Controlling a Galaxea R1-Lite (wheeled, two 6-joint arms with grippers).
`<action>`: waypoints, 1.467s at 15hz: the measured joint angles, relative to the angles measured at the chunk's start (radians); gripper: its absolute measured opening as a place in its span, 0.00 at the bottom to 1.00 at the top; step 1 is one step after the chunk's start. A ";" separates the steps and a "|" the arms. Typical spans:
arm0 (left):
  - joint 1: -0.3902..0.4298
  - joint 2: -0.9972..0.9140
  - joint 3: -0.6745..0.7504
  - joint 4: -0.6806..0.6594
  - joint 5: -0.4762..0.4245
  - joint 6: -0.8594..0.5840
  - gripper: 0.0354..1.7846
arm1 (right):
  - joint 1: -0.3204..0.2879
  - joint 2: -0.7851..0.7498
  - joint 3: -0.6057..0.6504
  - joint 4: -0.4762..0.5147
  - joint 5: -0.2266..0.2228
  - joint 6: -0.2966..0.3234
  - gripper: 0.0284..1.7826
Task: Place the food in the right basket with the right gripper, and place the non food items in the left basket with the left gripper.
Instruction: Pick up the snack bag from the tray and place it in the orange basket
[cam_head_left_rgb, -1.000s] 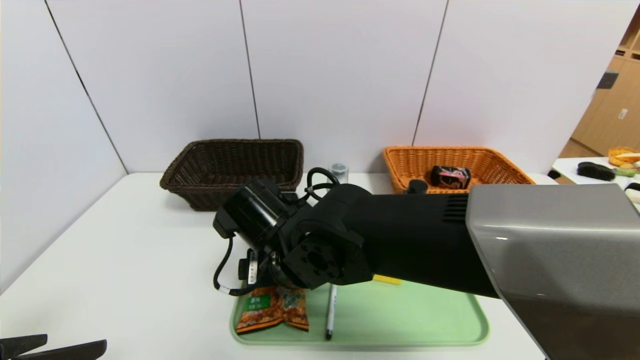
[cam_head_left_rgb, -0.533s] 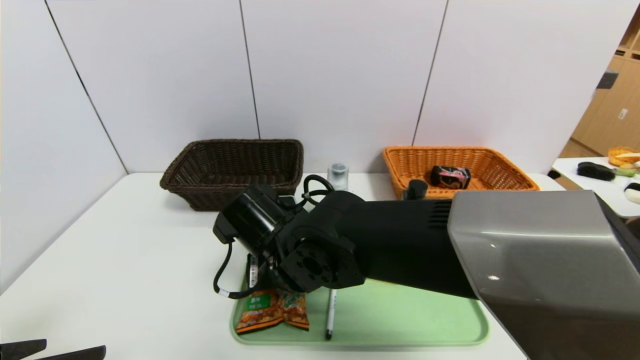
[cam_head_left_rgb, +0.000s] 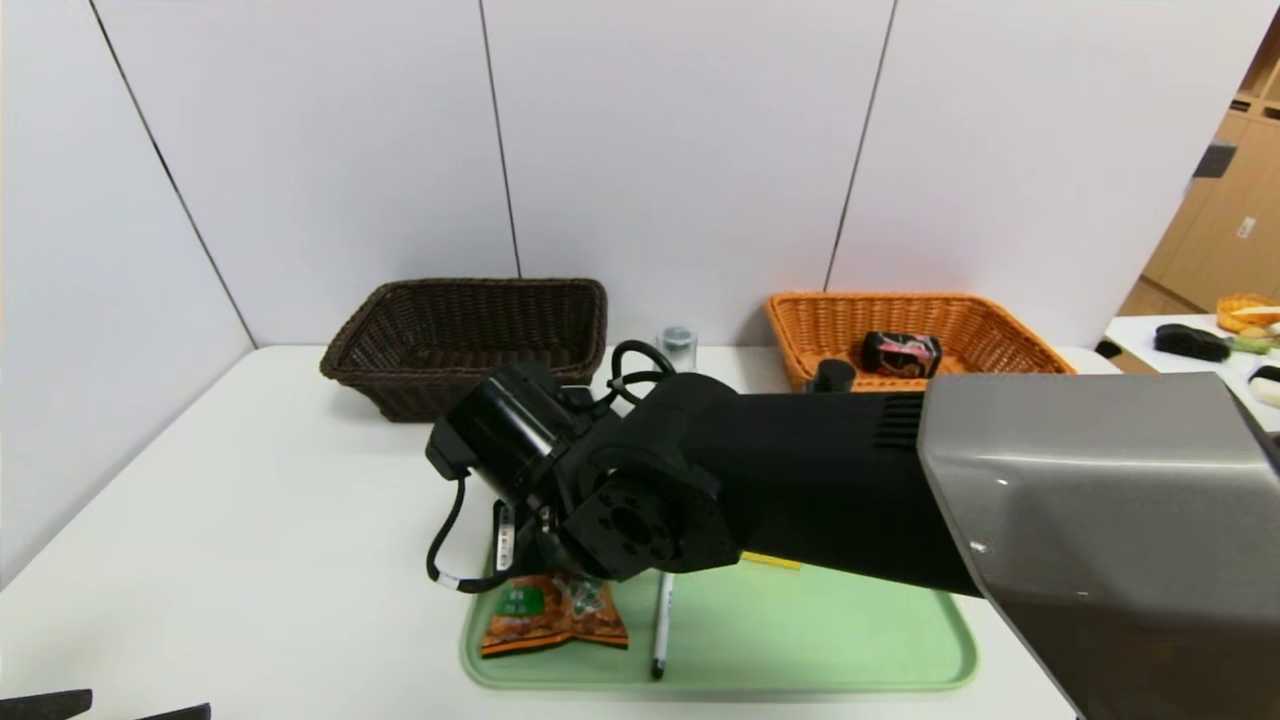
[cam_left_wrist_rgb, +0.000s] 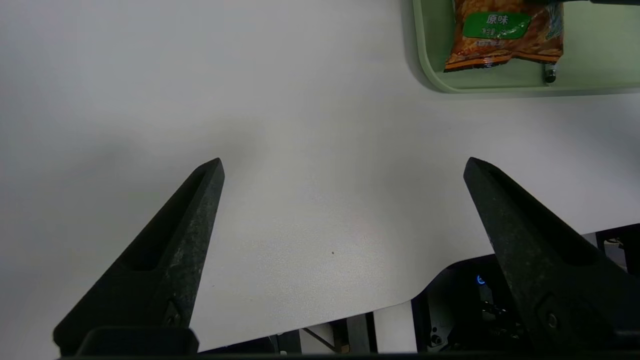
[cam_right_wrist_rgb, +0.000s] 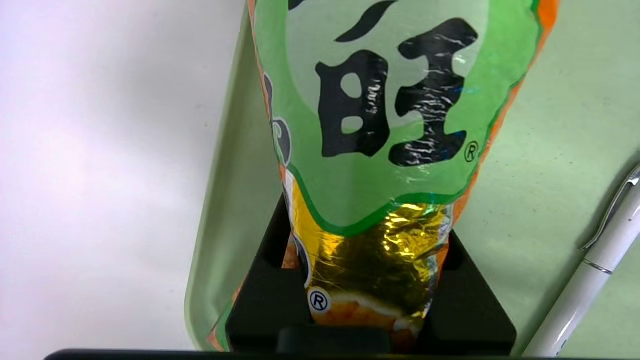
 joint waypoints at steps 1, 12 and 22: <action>0.000 0.000 0.000 0.000 0.000 0.000 0.94 | 0.000 -0.013 0.000 0.001 0.003 0.001 0.25; 0.000 0.003 0.000 -0.005 0.000 0.004 0.94 | -0.064 -0.323 0.001 -0.048 0.540 0.137 0.23; 0.000 0.000 0.007 0.001 0.002 0.006 0.94 | -0.534 -0.516 0.002 -0.191 0.745 0.049 0.23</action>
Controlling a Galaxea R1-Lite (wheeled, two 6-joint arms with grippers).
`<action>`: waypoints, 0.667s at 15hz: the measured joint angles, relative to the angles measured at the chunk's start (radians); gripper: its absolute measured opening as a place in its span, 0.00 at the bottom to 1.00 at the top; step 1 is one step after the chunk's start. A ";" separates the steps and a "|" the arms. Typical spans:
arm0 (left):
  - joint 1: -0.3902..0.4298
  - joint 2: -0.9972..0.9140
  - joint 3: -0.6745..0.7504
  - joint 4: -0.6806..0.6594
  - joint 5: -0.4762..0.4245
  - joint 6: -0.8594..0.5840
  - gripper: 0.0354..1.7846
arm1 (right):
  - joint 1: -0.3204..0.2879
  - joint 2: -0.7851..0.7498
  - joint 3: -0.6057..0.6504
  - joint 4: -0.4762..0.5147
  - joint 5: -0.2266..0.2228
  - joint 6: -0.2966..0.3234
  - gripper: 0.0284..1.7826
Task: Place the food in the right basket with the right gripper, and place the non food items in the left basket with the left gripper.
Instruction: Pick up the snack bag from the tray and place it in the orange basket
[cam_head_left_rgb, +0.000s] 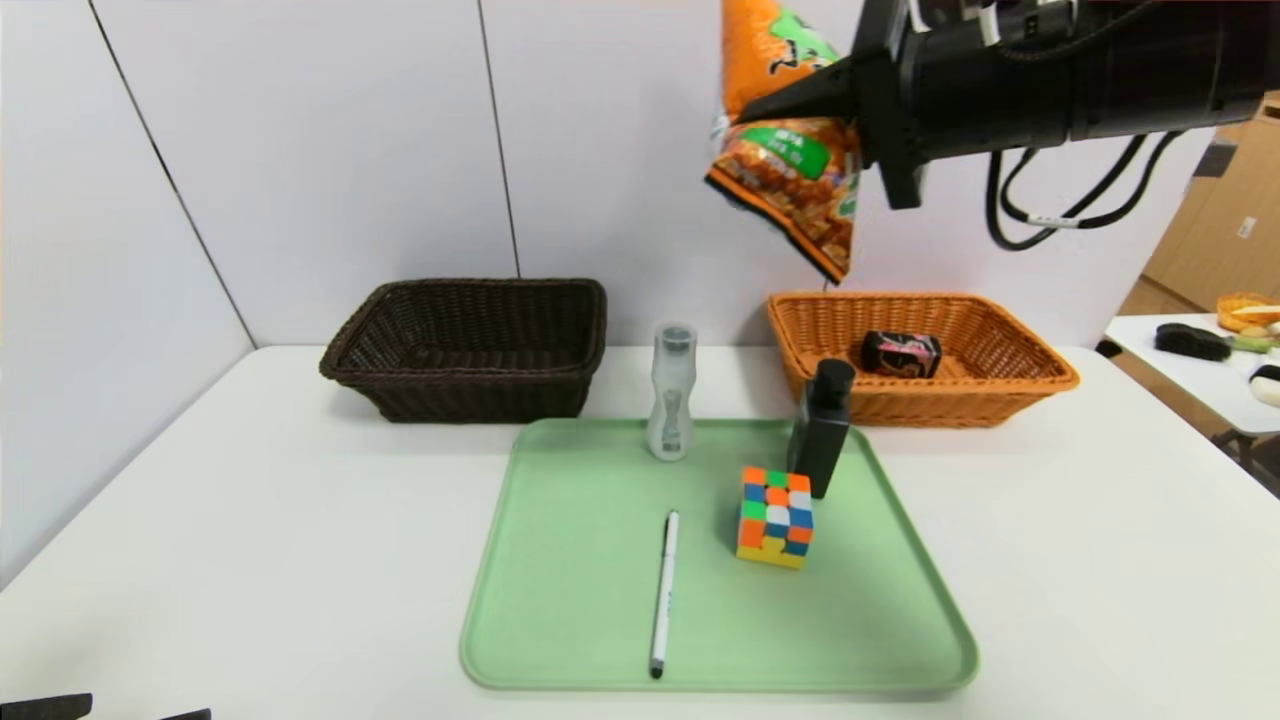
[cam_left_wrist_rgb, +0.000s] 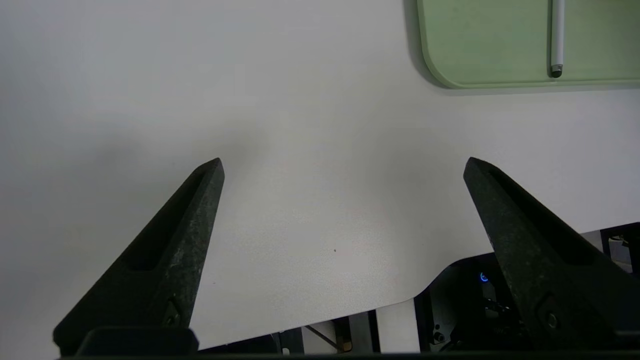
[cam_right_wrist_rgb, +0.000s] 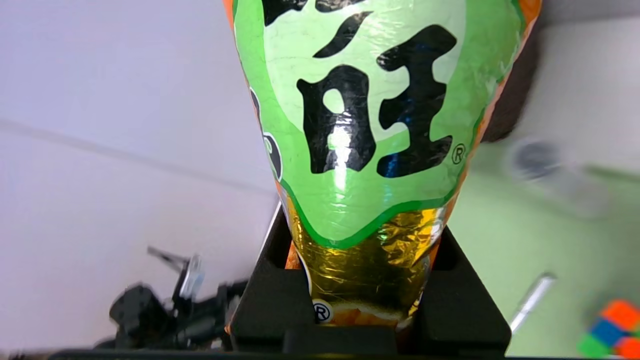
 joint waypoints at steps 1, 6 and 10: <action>0.000 0.001 0.000 0.000 0.000 0.000 0.94 | -0.062 -0.009 0.001 0.002 0.004 0.009 0.23; 0.000 0.005 0.007 -0.006 -0.001 0.001 0.94 | -0.278 -0.029 0.038 0.001 -0.035 0.201 0.23; 0.000 0.006 0.009 -0.007 -0.001 0.001 0.94 | -0.324 -0.028 0.173 -0.013 -0.206 0.290 0.23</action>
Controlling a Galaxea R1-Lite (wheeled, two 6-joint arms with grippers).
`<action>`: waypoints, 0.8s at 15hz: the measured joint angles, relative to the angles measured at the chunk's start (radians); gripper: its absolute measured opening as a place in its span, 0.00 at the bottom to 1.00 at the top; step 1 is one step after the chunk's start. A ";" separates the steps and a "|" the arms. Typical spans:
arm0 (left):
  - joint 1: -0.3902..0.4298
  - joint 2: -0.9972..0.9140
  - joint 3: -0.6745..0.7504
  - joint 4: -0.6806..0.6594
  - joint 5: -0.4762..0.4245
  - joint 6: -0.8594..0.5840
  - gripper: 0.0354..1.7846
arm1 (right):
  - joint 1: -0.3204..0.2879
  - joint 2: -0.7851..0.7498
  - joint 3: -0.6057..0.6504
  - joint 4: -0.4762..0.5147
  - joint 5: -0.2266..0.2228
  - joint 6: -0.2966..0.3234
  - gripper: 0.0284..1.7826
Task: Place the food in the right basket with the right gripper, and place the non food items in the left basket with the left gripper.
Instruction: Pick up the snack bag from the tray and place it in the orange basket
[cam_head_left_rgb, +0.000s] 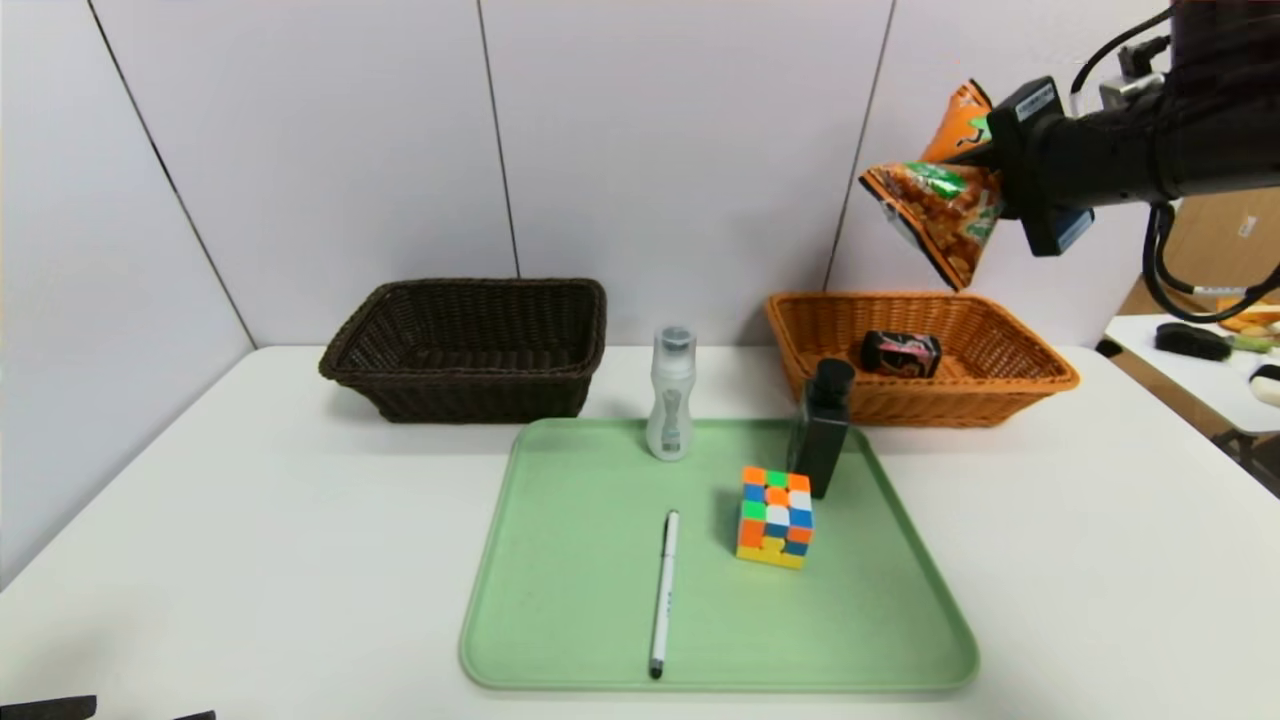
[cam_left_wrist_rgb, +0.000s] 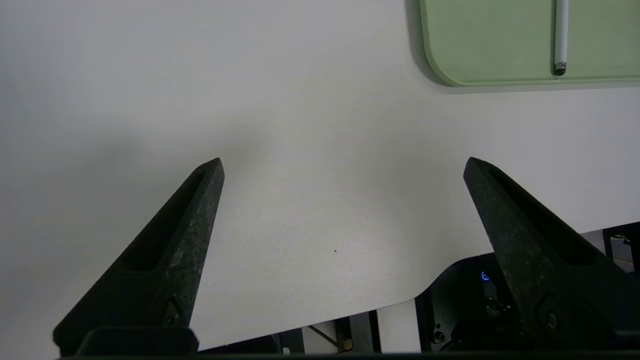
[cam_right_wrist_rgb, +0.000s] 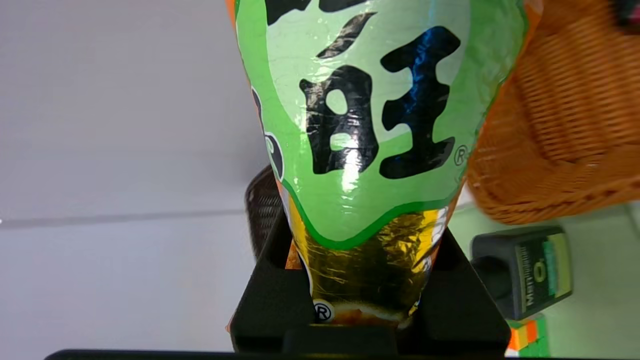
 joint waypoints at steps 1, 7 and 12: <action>0.000 0.000 0.002 -0.001 -0.001 0.000 0.94 | -0.001 0.003 0.027 -0.029 -0.040 0.046 0.23; -0.001 -0.005 0.004 0.005 0.000 0.000 0.94 | -0.026 0.103 0.078 -0.174 -0.150 0.247 0.23; 0.000 -0.013 0.007 0.008 0.000 -0.001 0.94 | -0.064 0.223 0.066 -0.175 -0.157 0.311 0.23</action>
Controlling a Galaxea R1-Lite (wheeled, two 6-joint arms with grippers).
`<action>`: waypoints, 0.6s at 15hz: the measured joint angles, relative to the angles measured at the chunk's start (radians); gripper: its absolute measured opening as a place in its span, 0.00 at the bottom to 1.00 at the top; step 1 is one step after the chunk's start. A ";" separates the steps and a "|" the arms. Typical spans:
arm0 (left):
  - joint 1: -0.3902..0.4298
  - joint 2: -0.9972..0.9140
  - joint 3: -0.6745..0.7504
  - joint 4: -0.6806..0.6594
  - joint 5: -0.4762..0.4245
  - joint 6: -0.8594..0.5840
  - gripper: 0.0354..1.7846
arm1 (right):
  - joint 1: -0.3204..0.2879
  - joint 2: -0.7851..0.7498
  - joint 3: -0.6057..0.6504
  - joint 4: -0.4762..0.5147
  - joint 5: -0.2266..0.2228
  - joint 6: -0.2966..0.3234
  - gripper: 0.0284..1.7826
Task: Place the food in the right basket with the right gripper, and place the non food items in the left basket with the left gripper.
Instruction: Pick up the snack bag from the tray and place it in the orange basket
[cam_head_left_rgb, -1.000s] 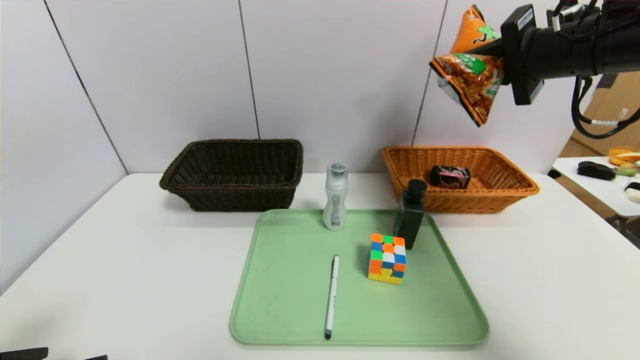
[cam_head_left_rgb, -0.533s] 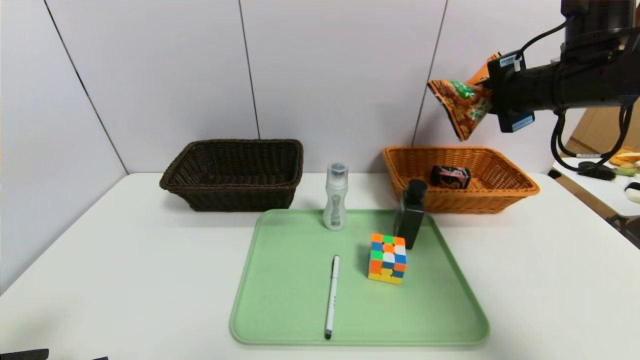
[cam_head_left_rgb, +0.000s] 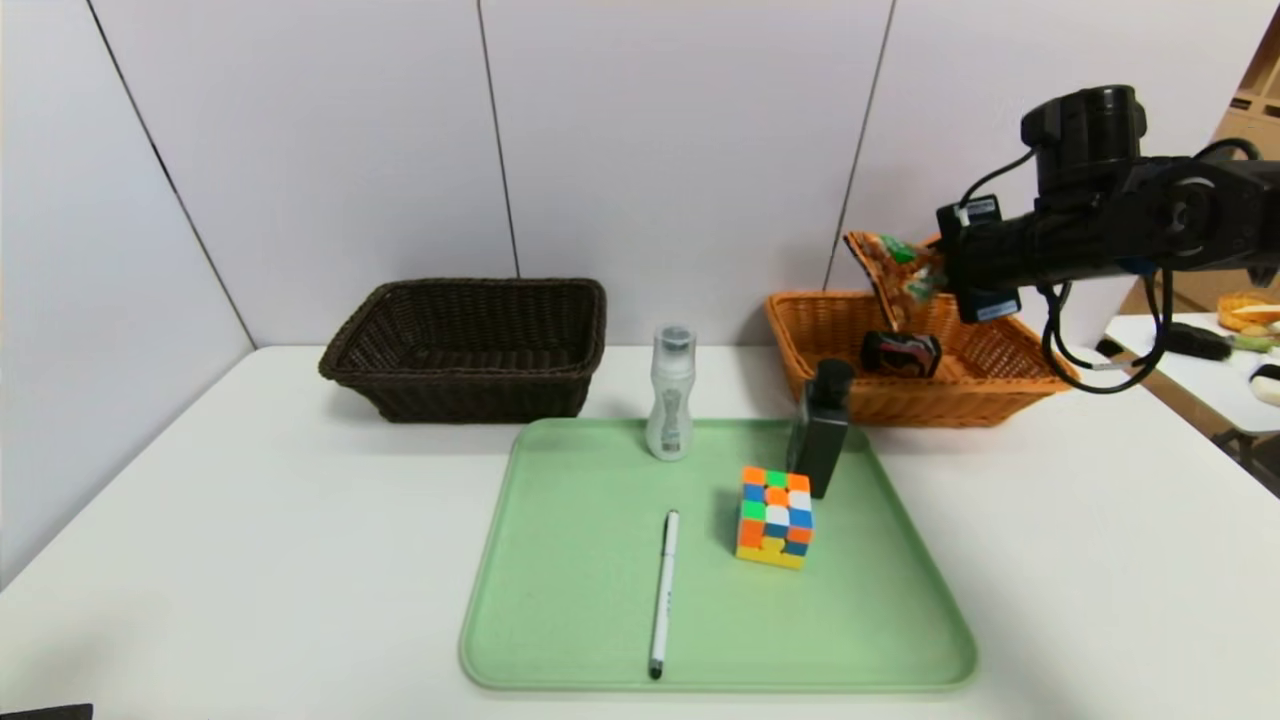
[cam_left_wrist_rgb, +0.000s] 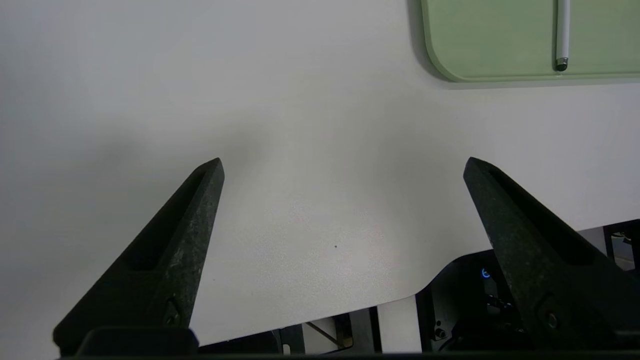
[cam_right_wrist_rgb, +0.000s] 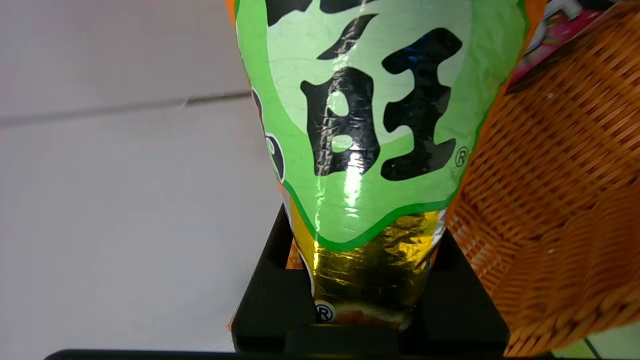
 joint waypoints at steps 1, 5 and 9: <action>0.000 -0.001 0.005 -0.003 0.000 0.001 0.94 | -0.009 0.022 -0.005 0.001 0.001 0.016 0.23; 0.000 -0.001 0.012 -0.002 0.000 0.000 0.94 | -0.029 0.075 -0.011 0.000 0.013 0.024 0.23; 0.000 -0.002 0.013 0.001 0.001 0.000 0.94 | -0.031 0.098 -0.019 -0.003 0.014 0.022 0.45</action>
